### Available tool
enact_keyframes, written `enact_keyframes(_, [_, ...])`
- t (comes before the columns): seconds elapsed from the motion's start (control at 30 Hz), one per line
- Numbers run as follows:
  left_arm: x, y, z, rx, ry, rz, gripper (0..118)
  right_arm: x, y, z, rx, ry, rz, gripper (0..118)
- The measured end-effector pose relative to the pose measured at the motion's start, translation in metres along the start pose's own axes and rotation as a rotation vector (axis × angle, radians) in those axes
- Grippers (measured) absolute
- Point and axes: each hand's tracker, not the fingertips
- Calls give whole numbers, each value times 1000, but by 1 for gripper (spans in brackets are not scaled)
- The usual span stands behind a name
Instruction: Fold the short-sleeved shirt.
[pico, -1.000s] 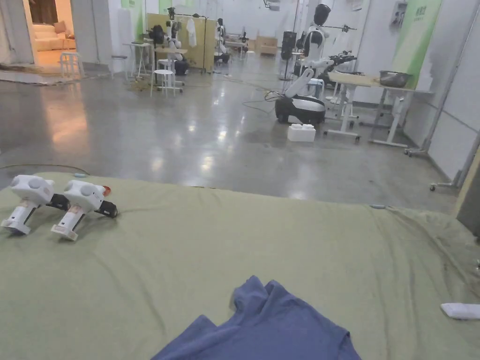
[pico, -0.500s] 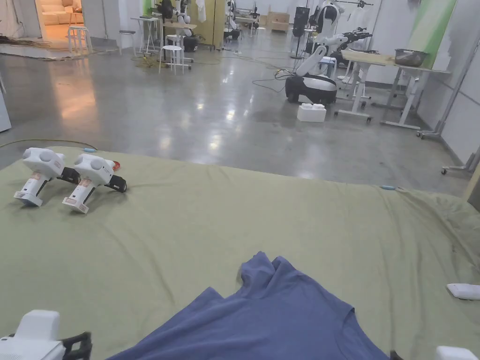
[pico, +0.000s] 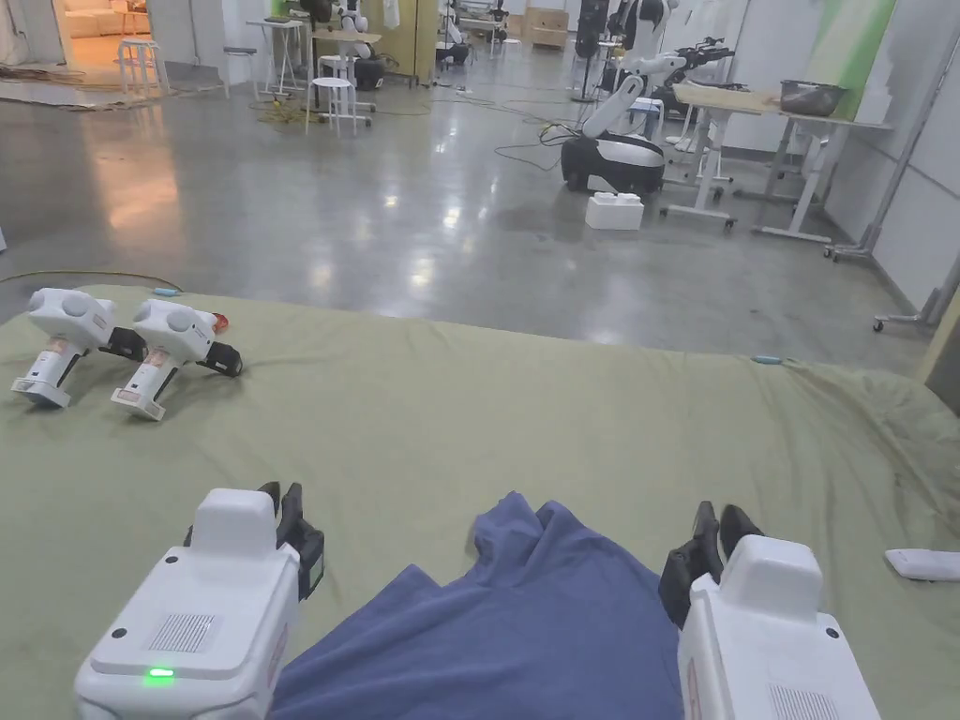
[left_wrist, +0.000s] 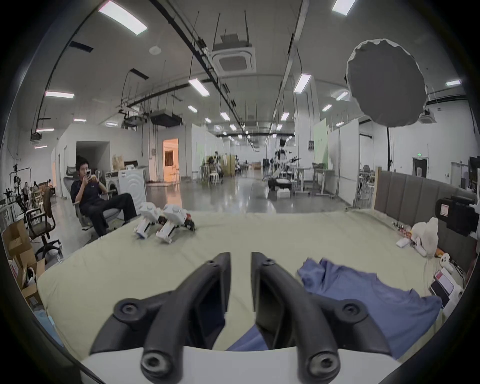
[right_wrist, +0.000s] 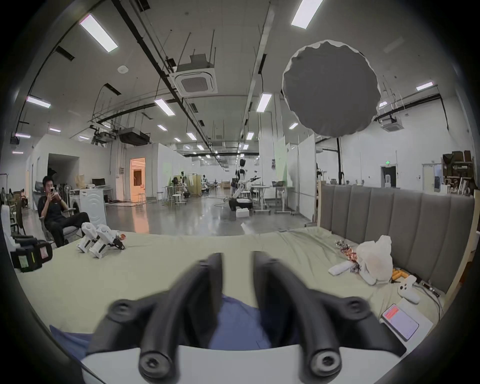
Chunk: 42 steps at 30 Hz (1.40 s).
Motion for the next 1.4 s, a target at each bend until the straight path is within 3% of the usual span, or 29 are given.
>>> enact_keyframes(0.03, [3, 3, 0, 8, -3, 0, 12, -3, 1, -2, 3, -8, 10, 6])
enact_keyframes(0.07, [5, 5, -1, 12, -2, -3, 6, -4, 1, -3, 14, -2, 13, 3])
enact_keyframes(0.17, [6, 9, -5, 16, 3, 2, 0, -6, 3, -7, 5, 45, 28, 1])
enact_keyframes(0.33, [-6, 5, -10, -14, -4, 22, 0, -11, -1, -10, -7, 53, 42, 0])
enact_keyframes(0.5, [-61, -15, -10, -184, 26, 80, 0, -11, -11, -17, -54, 87, 72, 1])
enact_keyframes(0.73, [-152, -76, -20, -559, 95, 203, 0, -14, -35, -28, -153, 108, 91, 1])
enact_keyframes(0.8, [-168, -97, -22, -621, 101, 297, 7, -16, -41, -31, -177, 113, 90, 1])
enact_keyframes(0.87, [-177, -113, -26, -674, 122, 330, 34, -19, -47, -35, -199, 115, 88, 1])
enact_keyframes(0.93, [-182, -124, -31, -730, 140, 351, 50, -22, -50, -38, -218, 124, 85, 1])
enact_keyframes(1.0, [-187, -132, -37, -747, 157, 362, 53, -24, -53, -39, -230, 129, 90, 1])
enact_keyframes(1.07, [-189, -137, -41, -757, 195, 373, 68, -26, -57, -41, -240, 134, 98, 1])
enact_keyframes(1.2, [-191, -144, -52, -802, 235, 394, 70, -29, -62, -44, -264, 141, 108, 1])
enact_keyframes(1.33, [-180, -162, -59, -946, 230, 336, 70, -29, -70, -48, -290, 142, 110, 1])
enact_keyframes(1.4, [-170, -162, -56, -892, 238, 263, 70, -28, -74, -50, -306, 140, 110, 1])
